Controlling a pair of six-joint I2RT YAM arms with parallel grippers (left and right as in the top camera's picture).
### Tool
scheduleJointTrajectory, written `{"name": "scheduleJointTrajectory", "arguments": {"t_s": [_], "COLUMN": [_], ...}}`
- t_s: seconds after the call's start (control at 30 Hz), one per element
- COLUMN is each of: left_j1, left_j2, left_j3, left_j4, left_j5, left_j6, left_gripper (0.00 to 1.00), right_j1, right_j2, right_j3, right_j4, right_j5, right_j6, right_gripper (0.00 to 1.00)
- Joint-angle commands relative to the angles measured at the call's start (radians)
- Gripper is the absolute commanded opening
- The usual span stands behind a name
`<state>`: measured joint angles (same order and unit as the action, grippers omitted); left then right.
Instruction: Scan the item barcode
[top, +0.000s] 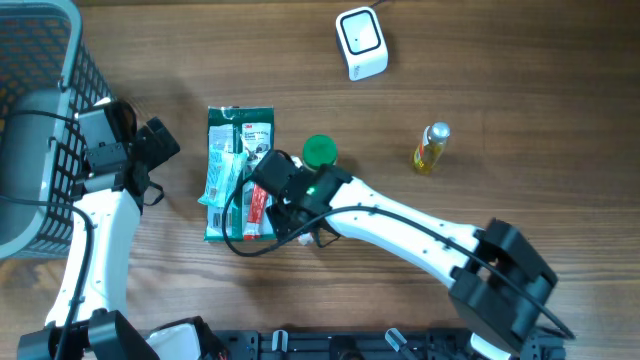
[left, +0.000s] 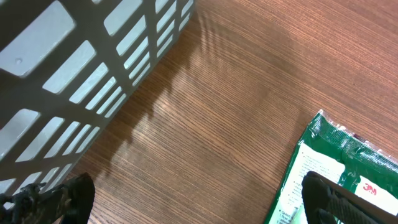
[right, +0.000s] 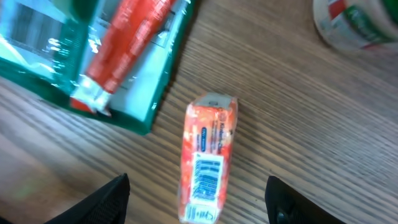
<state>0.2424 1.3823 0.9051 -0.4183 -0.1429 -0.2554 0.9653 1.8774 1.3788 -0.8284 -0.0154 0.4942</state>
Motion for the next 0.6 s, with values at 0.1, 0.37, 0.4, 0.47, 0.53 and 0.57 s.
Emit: {"name": "scheduleJointTrajectory", "arguments": {"t_s": [0.1, 0.37, 0.4, 0.47, 0.53, 0.57], "left_j1": [0.004, 0.004, 0.004, 0.004, 0.004, 0.004], "left_j2": [-0.013, -0.013, -0.013, -0.013, -0.013, -0.013], "left_j3": [0.015, 0.015, 0.015, 0.015, 0.015, 0.015], "left_j4": [0.003, 0.003, 0.003, 0.003, 0.003, 0.003], "left_j5": [0.004, 0.004, 0.004, 0.004, 0.004, 0.004], "left_j6": [0.013, 0.013, 0.013, 0.013, 0.013, 0.013], "left_gripper": [1.0, 1.0, 1.0, 1.0, 1.0, 1.0], "right_j1": [0.013, 0.013, 0.013, 0.013, 0.013, 0.013], "right_j2": [0.118, 0.134, 0.134, 0.134, 0.134, 0.134], "right_j3": [0.014, 0.014, 0.014, 0.014, 0.014, 0.014], "right_j4": [0.035, 0.031, 0.031, 0.031, 0.031, 0.031], "right_j5": [-0.047, -0.027, -0.027, -0.027, -0.01, -0.003], "right_j6": [0.005, 0.005, 0.006, 0.006, 0.006, 0.006], "right_gripper": [0.61, 0.67, 0.66, 0.52, 0.43, 0.43]}}
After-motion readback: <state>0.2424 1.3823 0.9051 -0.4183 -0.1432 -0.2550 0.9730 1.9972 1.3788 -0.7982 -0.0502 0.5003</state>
